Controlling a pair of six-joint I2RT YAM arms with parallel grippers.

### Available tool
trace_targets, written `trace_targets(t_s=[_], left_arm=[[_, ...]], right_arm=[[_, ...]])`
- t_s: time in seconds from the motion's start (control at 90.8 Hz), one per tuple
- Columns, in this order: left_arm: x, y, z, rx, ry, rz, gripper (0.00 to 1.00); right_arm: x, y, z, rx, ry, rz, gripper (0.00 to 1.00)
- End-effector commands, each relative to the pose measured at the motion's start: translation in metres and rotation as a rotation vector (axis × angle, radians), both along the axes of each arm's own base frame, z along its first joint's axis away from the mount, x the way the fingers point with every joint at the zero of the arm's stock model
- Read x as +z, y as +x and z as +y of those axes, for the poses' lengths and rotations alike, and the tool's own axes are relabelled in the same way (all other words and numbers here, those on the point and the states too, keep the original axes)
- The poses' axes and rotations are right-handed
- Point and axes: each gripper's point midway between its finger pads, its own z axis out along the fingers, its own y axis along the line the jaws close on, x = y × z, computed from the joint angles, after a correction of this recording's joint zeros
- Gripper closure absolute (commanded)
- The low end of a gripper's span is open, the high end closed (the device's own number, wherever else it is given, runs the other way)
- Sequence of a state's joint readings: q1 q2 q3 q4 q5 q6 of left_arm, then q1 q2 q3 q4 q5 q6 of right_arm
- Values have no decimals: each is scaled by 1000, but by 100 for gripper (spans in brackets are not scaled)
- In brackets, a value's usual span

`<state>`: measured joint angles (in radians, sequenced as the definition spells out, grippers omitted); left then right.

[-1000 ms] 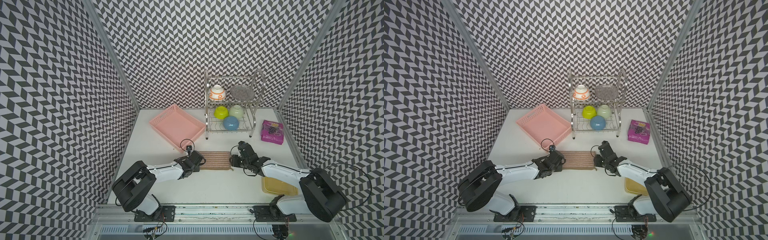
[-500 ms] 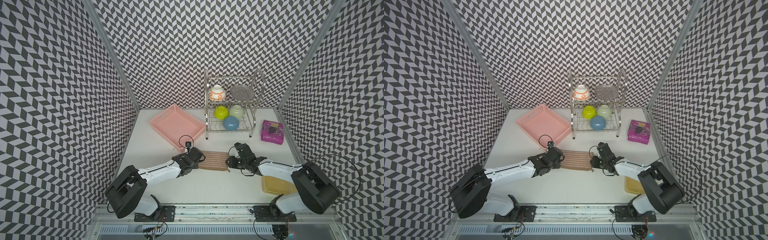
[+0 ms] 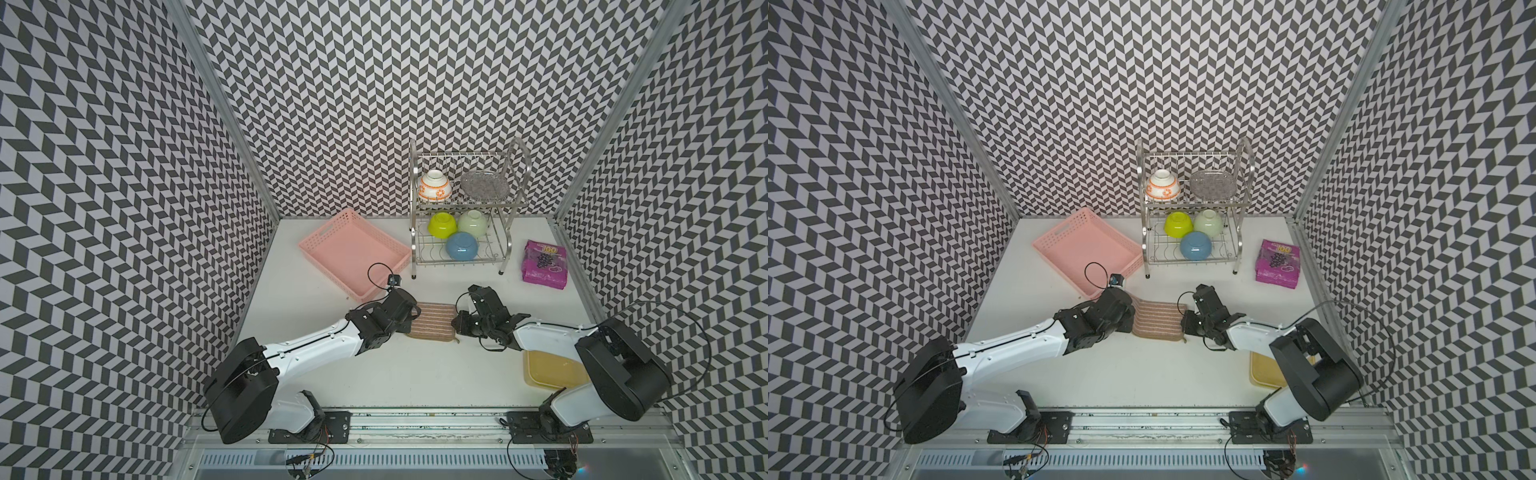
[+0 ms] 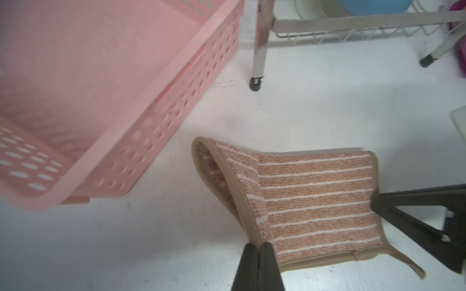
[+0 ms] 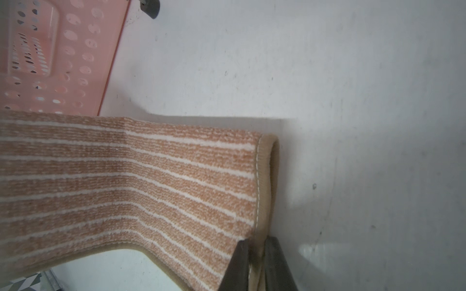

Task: Fold the square dishcloth
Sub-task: Fold the cleaning item at the center of the board.

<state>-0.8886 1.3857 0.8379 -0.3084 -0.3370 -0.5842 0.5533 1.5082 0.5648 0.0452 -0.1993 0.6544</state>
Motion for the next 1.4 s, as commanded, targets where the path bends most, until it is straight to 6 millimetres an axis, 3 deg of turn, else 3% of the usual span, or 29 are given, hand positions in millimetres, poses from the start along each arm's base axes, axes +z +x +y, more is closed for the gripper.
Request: trace_targets(t_s=[0.0,0.22,0.518,0.749,1.388], left_arm=[[8,1,-31,-98,-39,-18,100],[-5,1,-69,-209,-74,19,100],[-29,0,-98,-280,-92,76,100],[-42,-6,-108,-324,-110,121,100],[-49,-5,-121,-329,-143,159,100]], right_arm=[[-7,-4,-4,-9,-11,5,85],[-5,-3,-4,-12,6,-18,86],[-4,-3,-1,-5,27,-33,88],[-6,-2,2,-1,37,-26,88],[-7,-2,1,-4,32,-25,88]])
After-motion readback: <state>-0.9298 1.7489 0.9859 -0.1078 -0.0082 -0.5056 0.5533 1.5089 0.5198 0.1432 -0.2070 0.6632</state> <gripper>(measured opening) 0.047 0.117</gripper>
